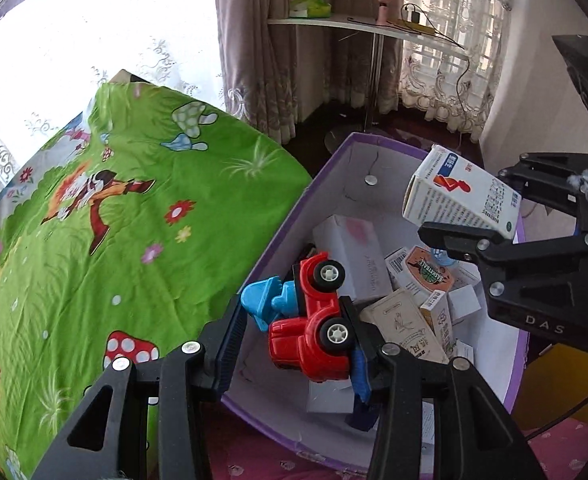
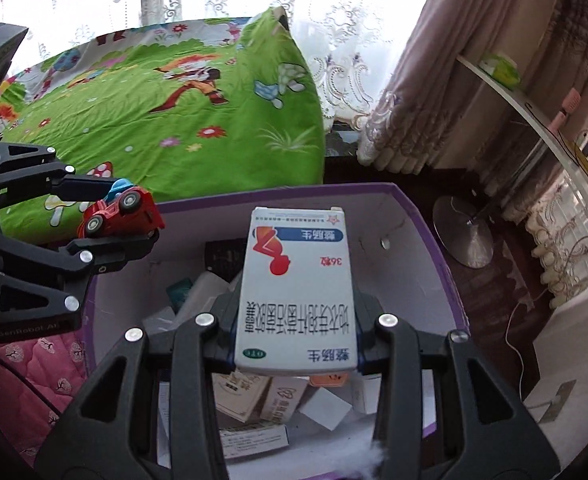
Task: Organize rigid objects
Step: 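Open both grippers to drop the car and box into the storage box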
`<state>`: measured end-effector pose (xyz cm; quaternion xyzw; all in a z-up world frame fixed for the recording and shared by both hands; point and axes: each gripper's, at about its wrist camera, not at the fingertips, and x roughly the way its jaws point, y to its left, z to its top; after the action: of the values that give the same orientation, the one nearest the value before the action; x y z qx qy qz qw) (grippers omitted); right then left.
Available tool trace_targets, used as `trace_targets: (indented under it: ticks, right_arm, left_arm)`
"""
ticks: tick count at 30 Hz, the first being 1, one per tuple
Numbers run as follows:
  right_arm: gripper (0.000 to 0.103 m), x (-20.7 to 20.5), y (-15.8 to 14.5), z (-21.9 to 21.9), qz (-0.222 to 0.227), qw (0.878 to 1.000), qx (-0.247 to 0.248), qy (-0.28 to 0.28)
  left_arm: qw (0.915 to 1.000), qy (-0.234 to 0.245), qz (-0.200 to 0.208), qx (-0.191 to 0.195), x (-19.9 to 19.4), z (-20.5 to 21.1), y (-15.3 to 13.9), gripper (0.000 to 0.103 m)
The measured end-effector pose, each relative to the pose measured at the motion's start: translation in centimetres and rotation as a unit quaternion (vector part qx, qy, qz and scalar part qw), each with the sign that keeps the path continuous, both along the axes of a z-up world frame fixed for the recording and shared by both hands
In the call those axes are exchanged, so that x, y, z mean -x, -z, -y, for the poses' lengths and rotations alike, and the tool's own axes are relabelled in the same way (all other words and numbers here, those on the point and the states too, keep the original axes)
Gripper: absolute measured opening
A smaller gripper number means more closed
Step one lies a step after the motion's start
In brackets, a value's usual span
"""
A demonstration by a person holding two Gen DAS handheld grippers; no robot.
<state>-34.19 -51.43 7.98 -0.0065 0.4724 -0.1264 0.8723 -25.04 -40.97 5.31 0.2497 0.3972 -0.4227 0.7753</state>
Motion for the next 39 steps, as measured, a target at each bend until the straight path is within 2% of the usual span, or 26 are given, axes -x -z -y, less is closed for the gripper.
trace_targets:
  ticks: [8, 9, 10, 11, 12, 13, 15, 19, 23, 24, 27, 29, 34, 39]
  right_arm:
    - [0.045, 0.7, 1.5, 1.7, -0.006, 0.999, -0.017, 0.032]
    - [0.045, 0.6, 1.6, 1.8, -0.007, 0.999, -0.017, 0.037]
    - [0.048, 0.5, 1.7, 1.8, -0.009, 0.999, -0.016, 0.041]
    - [0.051, 0.5, 1.8, 1.8, -0.011, 0.999, -0.015, 0.044]
    - [0.058, 0.5, 1.8, 1.9, -0.012, 0.999, -0.014, 0.045]
    - [0.065, 0.5, 1.9, 1.9, -0.012, 0.999, -0.012, 0.046]
    - [0.07, 0.4, 1.9, 1.9, -0.013, 0.999, -0.009, 0.049]
    - [0.073, 0.5, 2.0, 2.3, -0.014, 0.998, -0.011, 0.057]
    - [0.074, 0.8, 2.0, 2.3, -0.013, 0.998, -0.017, 0.058]
    - [0.074, 0.8, 2.1, 2.4, -0.014, 0.998, -0.017, 0.058]
    - [0.074, 1.1, 2.3, 2.6, -0.016, 0.998, -0.02, 0.061]
    - [0.074, 1.2, 2.4, 2.8, -0.017, 0.997, -0.022, 0.066]
    - [0.074, 1.5, 2.9, 3.4, -0.021, 0.997, -0.028, 0.072]
    - [0.074, 1.4, 3.2, 3.5, -0.025, 0.997, -0.03, 0.073]
  left_arm:
    - [0.9995, 0.022, -0.02, 0.01, 0.2, 1.6, 0.8, 0.048]
    - [0.9995, 0.025, -0.017, 0.008, 0.3, 1.7, 0.9, 0.056]
    - [0.9995, 0.026, -0.014, 0.009, 0.5, 1.7, 0.9, 0.075]
    - [0.9994, 0.028, -0.017, 0.014, 0.5, 1.6, 0.8, 0.086]
    - [0.9992, 0.029, -0.019, 0.022, 0.5, 1.4, 0.7, 0.103]
    - [0.9989, 0.031, -0.018, 0.028, 0.4, 1.3, 0.5, 0.103]
    - [0.9987, 0.034, -0.015, 0.036, 0.5, 1.1, 0.0, 0.103]
    - [0.9984, 0.034, -0.003, 0.044, 0.6, 0.7, -1.1, 0.103]
    - [0.9979, -0.011, 0.064, 0.005, 1.3, 0.7, -2.4, 0.103]
    - [0.9977, -0.01, 0.067, -0.002, 1.5, 0.8, -2.7, 0.103]
    - [0.9993, 0.035, 0.009, 0.008, 1.4, 0.8, -2.9, 0.103]
    - [0.9992, 0.04, -0.004, -0.001, 1.5, 1.0, -2.4, 0.103]
    - [0.9961, 0.029, 0.041, -0.072, 2.4, 2.0, -0.5, 0.103]
    - [0.9966, 0.035, 0.03, -0.068, 2.3, 1.6, -0.4, 0.103]
